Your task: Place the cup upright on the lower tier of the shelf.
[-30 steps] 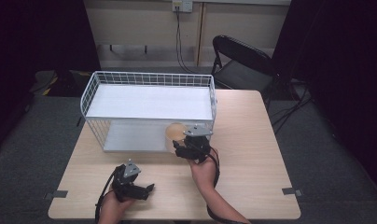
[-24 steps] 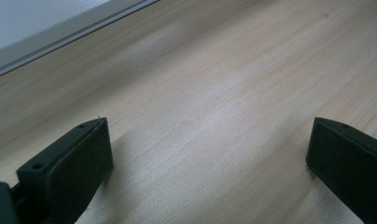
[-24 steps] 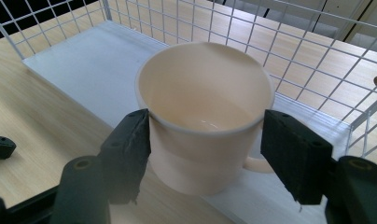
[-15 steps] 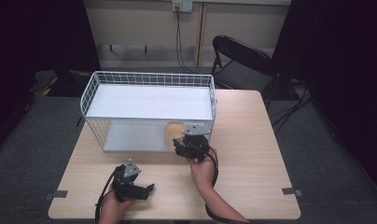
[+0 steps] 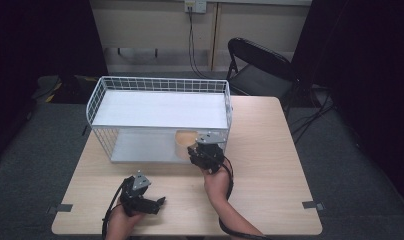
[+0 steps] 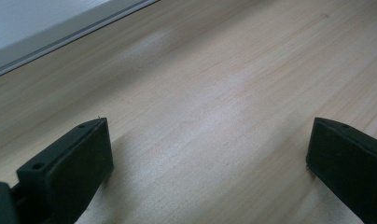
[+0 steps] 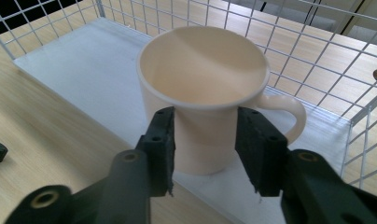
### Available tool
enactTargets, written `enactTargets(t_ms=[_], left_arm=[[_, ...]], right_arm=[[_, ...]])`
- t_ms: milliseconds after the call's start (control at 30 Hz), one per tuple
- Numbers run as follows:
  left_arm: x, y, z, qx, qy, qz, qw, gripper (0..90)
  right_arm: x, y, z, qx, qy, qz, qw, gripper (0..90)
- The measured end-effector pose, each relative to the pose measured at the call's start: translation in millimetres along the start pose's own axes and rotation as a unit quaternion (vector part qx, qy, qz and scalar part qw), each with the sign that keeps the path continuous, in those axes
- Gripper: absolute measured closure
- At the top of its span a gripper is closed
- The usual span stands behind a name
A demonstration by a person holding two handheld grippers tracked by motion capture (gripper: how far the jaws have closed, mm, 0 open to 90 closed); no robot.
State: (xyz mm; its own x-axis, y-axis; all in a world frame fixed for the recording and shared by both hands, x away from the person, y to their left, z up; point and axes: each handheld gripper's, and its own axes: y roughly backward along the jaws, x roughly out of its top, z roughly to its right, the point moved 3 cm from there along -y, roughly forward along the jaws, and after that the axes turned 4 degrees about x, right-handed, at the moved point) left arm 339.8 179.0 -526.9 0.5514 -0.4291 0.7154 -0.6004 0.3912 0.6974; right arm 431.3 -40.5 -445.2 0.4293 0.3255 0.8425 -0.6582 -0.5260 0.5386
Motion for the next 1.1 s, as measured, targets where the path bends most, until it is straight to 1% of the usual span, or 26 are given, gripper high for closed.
enactTargets(t_ms=[200, 233, 267, 367, 433, 500, 533, 567, 600, 633, 667, 700, 733, 767, 800, 833, 867, 933, 1000, 1067, 1100], left_arm=[[0.0, 0.0, 0.0, 0.0, 0.0, 0.0, 1.0, 0.0], [0.0, 0.0, 0.0, 0.0, 0.0, 0.0, 1.0, 0.0], [0.0, 0.0, 0.0, 0.0, 0.0, 0.0, 1.0, 0.0], [0.0, 0.0, 0.0, 0.0, 0.0, 0.0, 1.0, 0.0], [0.0, 0.0, 0.0, 0.0, 0.0, 0.0, 1.0, 0.0], [0.0, 0.0, 0.1, 0.0, 0.0, 0.0, 1.0, 0.0], [0.0, 0.0, 0.1, 0.0, 0.0, 0.0, 1.0, 0.0], [0.0, 0.1, 0.0, 0.0, 0.0, 0.0, 1.0, 0.0], [0.0, 0.1, 0.0, 0.0, 0.0, 0.0, 1.0, 0.0], [0.0, 0.1, 0.0, 0.0, 0.0, 0.0, 1.0, 0.0], [0.0, 0.1, 0.0, 0.0, 0.0, 0.0, 1.0, 0.0], [-0.1, 0.1, 0.0, 0.0, 0.0, 0.0, 1.0, 0.0], [-0.1, 0.1, 0.0, 0.0, 0.0, 0.0, 1.0, 0.0], [0.0, 0.1, 0.1, 0.0, 0.0, 0.0, 1.0, 0.0], [0.0, 0.1, 0.1, 0.0, 0.0, 0.0, 1.0, 0.0], [-0.1, 0.1, 0.1, 0.001, 0.001, 0.0, 1.0, 0.0], [-0.1, 0.2, 0.2, 0.001, 0.001, 0.0, 1.0, 0.0], [-0.1, 0.2, 0.2, 0.001, 0.001, 0.0, 1.0, 0.0], [-0.1, 0.2, 0.3, 0.002, 0.002, 0.0, 1.0, 0.0], [-0.1, 0.3, 0.1, 0.002, 0.0, 0.0, 1.0, 0.0], [-0.1, 0.2, 0.3, 0.002, 0.002, 0.0, 1.0, 0.0]], right_arm=[[1.1, -2.1, 0.0, -0.001, 0.004, -0.004, 1.0, 66.6], [1.1, -2.1, 0.0, -0.001, 0.004, -0.004, 1.0, 66.6], [1.6, -2.8, -0.1, -0.002, 0.003, -0.003, 1.0, 68.9], [2.6, -4.1, -0.1, -0.003, 0.006, -0.004, 1.0, 72.4], [3.0, -5.1, 0.6, -0.002, 0.003, -0.005, 1.0, 71.9], [3.2, -5.5, 0.7, -0.003, 0.001, -0.004, 1.0, 64.8], [3.2, -5.5, 0.7, -0.003, 0.001, -0.004, 1.0, 64.8], [3.3, -5.4, 0.4, -0.003, 0.0, -0.003, 1.0, 60.8], [3.0, -4.2, -1.1, 0.011, -0.006, 0.001, 0.9999, 50.9], [3.0, -4.2, -1.1, 0.011, -0.006, 0.001, 0.9999, 50.9], [2.9, -3.5, -2.0, 0.016, -0.009, 0.002, 0.9998, 48.3], [3.5, -0.9, -5.5, 0.03, -0.005, 0.003, 0.9995, 42.4], [3.5, -0.9, -5.5, 0.03, -0.005, 0.003, 0.9995, 42.4], [3.8, -0.2, -7.1, 0.032, -0.001, 0.001, 0.9995, 39.4], [4.8, 1.7, -9.6, 0.044, 0.003, 0.001, 0.999, 34.8], [5.1, 2.4, -10.3, 0.045, 0.004, 0.0, 0.999, 31.4], [5.2, 3.4, -11.1, 0.047, 0.003, 0.004, 0.9989, 28.9], [5.0, 4.1, -12.0, 0.062, 0.001, -0.001, 0.998, 24.2], [4.2, 5.7, -12.9, 0.069, 0.005, 0.001, 0.9976, 20.6], [3.9, 6.1, -13.1, 0.071, 0.006, 0.0, 0.9974, 19.1], [2.7, 7.9, -13.1, 0.08, 0.006, 0.002, 0.9968, 17.1]])
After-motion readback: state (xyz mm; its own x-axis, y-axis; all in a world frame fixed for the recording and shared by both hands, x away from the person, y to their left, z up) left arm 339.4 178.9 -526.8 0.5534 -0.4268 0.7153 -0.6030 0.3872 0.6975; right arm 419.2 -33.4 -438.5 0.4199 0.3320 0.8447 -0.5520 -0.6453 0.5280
